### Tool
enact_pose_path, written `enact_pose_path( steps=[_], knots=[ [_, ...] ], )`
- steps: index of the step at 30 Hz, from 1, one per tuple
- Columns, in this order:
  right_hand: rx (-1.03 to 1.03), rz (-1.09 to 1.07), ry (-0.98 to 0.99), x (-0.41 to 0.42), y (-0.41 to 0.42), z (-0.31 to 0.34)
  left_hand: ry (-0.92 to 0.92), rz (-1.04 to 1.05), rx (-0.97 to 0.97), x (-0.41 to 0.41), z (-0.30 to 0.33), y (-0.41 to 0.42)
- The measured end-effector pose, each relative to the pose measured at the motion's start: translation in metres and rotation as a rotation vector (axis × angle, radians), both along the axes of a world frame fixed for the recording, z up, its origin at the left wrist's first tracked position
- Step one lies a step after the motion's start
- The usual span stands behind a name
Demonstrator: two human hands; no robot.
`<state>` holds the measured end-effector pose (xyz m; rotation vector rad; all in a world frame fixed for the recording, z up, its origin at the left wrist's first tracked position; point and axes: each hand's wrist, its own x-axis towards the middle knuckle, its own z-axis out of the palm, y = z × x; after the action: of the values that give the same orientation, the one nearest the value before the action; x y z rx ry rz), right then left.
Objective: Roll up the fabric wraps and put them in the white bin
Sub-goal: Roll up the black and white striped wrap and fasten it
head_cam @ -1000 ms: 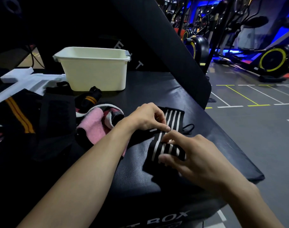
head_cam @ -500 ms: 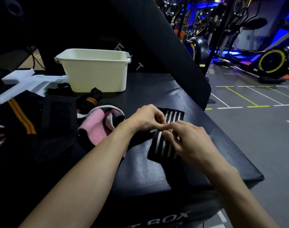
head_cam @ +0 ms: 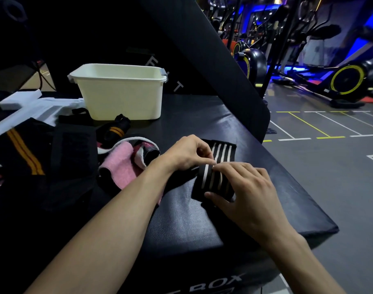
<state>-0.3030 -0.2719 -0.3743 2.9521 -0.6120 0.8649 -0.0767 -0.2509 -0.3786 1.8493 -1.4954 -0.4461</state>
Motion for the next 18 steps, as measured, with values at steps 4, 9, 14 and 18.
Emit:
enact_pose_path(
  steps=[4, 9, 14, 18],
  knots=[
    [0.039, -0.037, 0.067, 0.005, -0.005, 0.003, -0.010, 0.013, -0.011, 0.000, 0.000, 0.000],
    [-0.008, -0.006, 0.083, 0.006, -0.013, 0.008, 0.005, 0.003, -0.013, 0.002, 0.002, 0.001],
    [0.041, 0.045, 0.125, 0.001, -0.007, 0.018, 0.086, -0.091, 0.047, 0.002, 0.004, 0.003],
    [0.117, 0.014, 0.085, 0.002, -0.007, 0.022, 0.101, -0.102, 0.052, 0.004, 0.002, 0.002]
  ],
)
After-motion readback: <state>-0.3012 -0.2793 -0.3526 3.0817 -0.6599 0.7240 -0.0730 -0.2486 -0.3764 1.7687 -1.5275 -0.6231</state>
